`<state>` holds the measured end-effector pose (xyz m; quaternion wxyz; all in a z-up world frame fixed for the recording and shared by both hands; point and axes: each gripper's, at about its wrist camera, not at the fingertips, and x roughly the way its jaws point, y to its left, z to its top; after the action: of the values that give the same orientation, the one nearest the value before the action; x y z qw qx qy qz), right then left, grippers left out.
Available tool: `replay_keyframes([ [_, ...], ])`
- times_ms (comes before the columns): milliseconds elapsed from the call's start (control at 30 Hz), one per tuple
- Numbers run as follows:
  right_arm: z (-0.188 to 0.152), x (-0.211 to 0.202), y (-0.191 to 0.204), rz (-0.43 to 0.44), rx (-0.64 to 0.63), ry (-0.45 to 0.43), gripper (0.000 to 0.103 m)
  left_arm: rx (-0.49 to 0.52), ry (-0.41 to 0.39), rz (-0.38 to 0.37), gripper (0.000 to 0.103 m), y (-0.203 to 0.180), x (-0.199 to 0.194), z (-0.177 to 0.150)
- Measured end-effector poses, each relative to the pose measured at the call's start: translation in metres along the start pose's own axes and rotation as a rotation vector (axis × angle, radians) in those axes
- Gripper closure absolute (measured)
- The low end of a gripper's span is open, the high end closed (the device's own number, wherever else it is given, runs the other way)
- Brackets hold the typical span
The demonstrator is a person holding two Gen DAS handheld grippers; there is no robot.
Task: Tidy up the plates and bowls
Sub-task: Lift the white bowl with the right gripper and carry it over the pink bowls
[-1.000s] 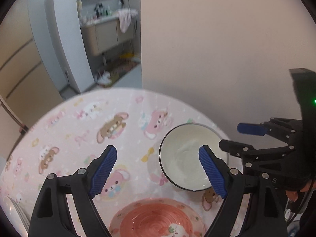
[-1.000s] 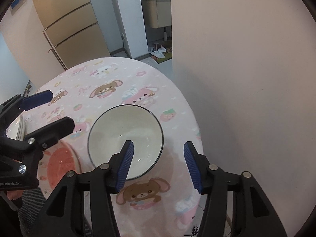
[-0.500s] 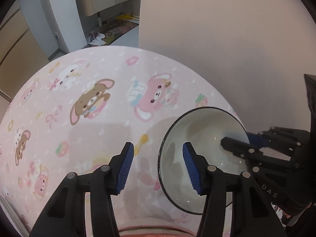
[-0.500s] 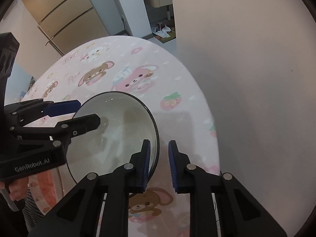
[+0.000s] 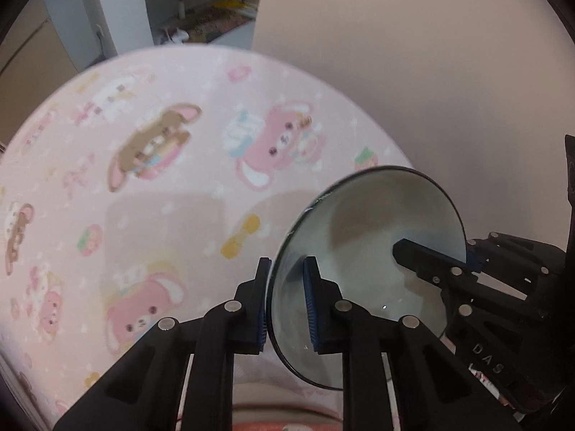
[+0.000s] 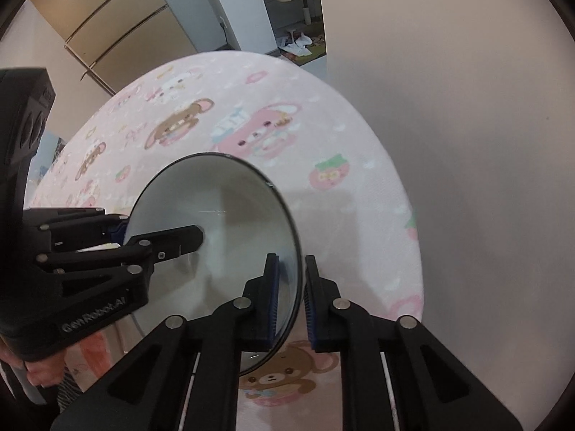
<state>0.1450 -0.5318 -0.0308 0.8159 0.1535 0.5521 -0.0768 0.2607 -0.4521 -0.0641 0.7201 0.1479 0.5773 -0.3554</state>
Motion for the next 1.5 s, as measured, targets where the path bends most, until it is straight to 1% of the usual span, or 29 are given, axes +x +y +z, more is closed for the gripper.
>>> replay_keyframes([
  [133,0.006,-0.027,0.012,-0.005,-0.027,-0.048,0.094,0.021,-0.07,0.013,0.086,-0.004,-0.036,-0.01],
  [233,0.006,-0.054,0.026,-0.014,-0.053,-0.106,0.094,0.028,-0.129,0.029,0.086,-0.005,-0.065,-0.017],
  [333,0.004,-0.077,0.042,0.003,-0.063,-0.155,0.094,0.018,-0.208,0.037,0.087,-0.002,-0.105,-0.025],
  [400,0.001,-0.091,0.053,0.021,-0.077,-0.178,0.094,0.018,-0.242,0.035,0.087,0.001,-0.128,-0.035],
  [500,-0.005,-0.103,0.07,0.049,-0.102,-0.178,0.094,0.021,-0.262,0.038,0.087,0.008,-0.15,-0.047],
  [600,-0.015,-0.105,0.087,0.061,-0.134,-0.159,0.094,0.02,-0.269,0.067,0.087,0.012,-0.161,-0.062],
  [767,-0.033,-0.101,0.11,0.06,-0.171,-0.145,0.094,0.014,-0.277,0.093,0.087,0.02,-0.164,-0.083],
  [1033,-0.043,-0.096,0.115,0.104,-0.159,-0.087,0.094,0.007,-0.269,0.051,0.089,0.031,-0.163,-0.11],
  [1067,-0.044,-0.096,0.118,0.104,-0.163,-0.085,0.094,0.012,-0.27,0.053,0.089,0.031,-0.163,-0.113],
  [1167,-0.05,-0.095,0.125,0.092,-0.182,-0.082,0.094,0.049,-0.268,0.098,0.089,0.028,-0.158,-0.122],
  [1200,-0.051,-0.093,0.128,0.085,-0.192,-0.079,0.094,0.041,-0.258,0.099,0.089,0.029,-0.154,-0.125],
  [1267,-0.053,-0.087,0.131,0.066,-0.195,-0.073,0.094,0.02,-0.243,0.076,0.089,0.035,-0.148,-0.129],
  [1367,-0.057,-0.076,0.132,0.072,-0.193,-0.044,0.094,-0.003,-0.228,0.059,0.089,0.044,-0.138,-0.132],
  [1500,-0.059,-0.065,0.133,0.078,-0.189,-0.009,0.094,-0.012,-0.225,0.055,0.089,0.05,-0.131,-0.133],
])
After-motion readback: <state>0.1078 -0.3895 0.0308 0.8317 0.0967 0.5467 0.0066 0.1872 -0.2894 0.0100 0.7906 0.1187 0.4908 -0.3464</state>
